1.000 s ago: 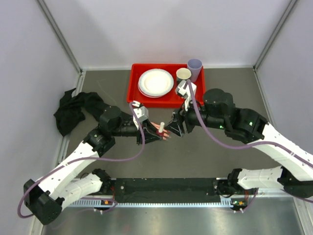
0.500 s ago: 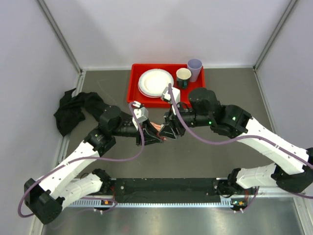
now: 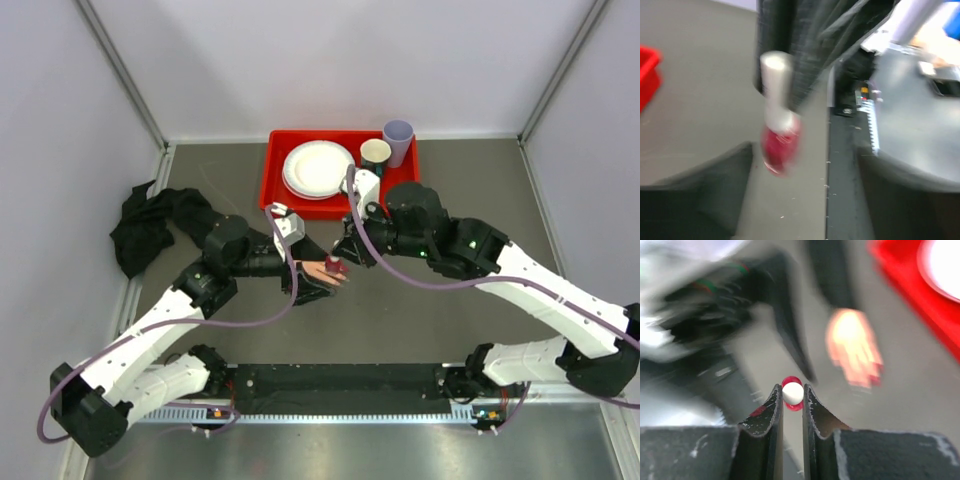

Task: Paint the nails

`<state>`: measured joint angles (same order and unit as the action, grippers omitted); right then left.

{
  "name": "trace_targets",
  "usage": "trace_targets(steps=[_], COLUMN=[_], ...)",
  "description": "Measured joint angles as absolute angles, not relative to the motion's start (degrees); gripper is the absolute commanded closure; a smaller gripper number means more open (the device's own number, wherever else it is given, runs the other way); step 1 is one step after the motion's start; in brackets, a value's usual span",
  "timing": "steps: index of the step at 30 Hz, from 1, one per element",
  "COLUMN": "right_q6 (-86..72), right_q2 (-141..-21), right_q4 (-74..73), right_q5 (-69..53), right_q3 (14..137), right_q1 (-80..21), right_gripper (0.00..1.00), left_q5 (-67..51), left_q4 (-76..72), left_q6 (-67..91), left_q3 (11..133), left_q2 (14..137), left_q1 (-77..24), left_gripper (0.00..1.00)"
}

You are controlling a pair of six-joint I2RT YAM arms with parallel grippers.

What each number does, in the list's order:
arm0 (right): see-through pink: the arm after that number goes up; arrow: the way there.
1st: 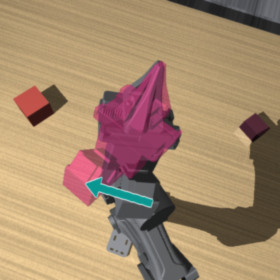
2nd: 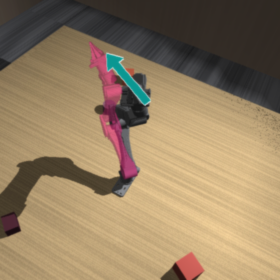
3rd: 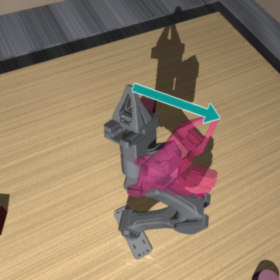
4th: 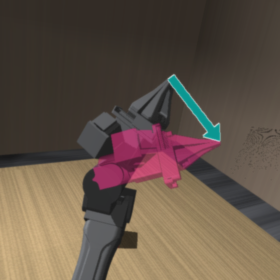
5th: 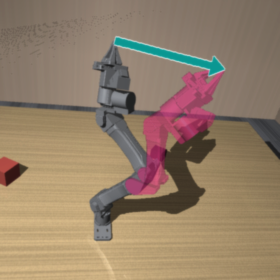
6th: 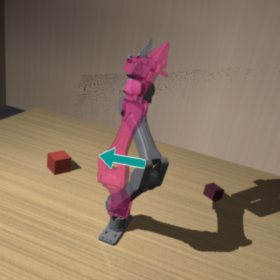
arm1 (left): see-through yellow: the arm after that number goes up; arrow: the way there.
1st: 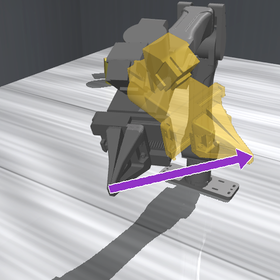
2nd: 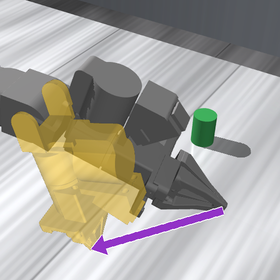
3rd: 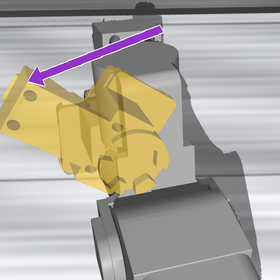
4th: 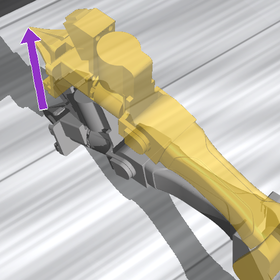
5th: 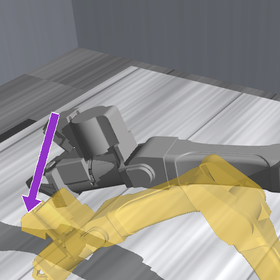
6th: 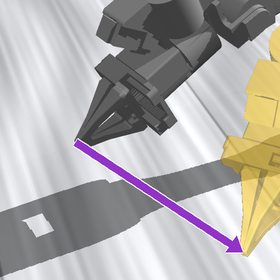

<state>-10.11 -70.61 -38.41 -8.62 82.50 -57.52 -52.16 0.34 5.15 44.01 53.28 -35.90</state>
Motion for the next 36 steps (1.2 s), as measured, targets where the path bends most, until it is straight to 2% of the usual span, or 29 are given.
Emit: trace_targets(steps=[7, 14, 21, 29, 33, 36], right_q6=[-14.8, -22.1, -25.6, -26.2, -27.3, -27.9], right_q2=[-64.4, -59.8, -64.4, -77.9, -82.8, -85.0], right_q4=[-32.0, -23.6, -9.8, 3.9, 5.7, 4.8], right_q5=[15.9, 33.0, 39.3, 40.9, 40.9, 40.9], right_q3=[65.3, 50.2, 42.7, 41.9, 42.1, 43.6], right_q1=[-49.2, -31.8, -20.4, -17.5, -17.2, -17.1], right_gripper=[1.0, 1.0, 1.0, 1.0, 1.0, 0.96], left_q5=[-30.6, -16.6, -14.5, -14.1, -13.8, -13.8], left_q4=[4.4, 4.7, 4.8, 4.7, 4.7, 4.6], left_q6=[3.6, 2.8, 3.0, 3.3, 3.3, 3.3], left_q3=[44.0, 44.0, 44.0, 43.3, 43.0, 42.9], left_q2=[50.6, 45.5, 45.5, 45.1, 44.1, 44.0], left_q1=[-35.7, -35.6, -35.6, -35.6, -35.6, -35.6], left_gripper=[0.01, 0.01, 0.01, 0.01, 0.01, 0.01])
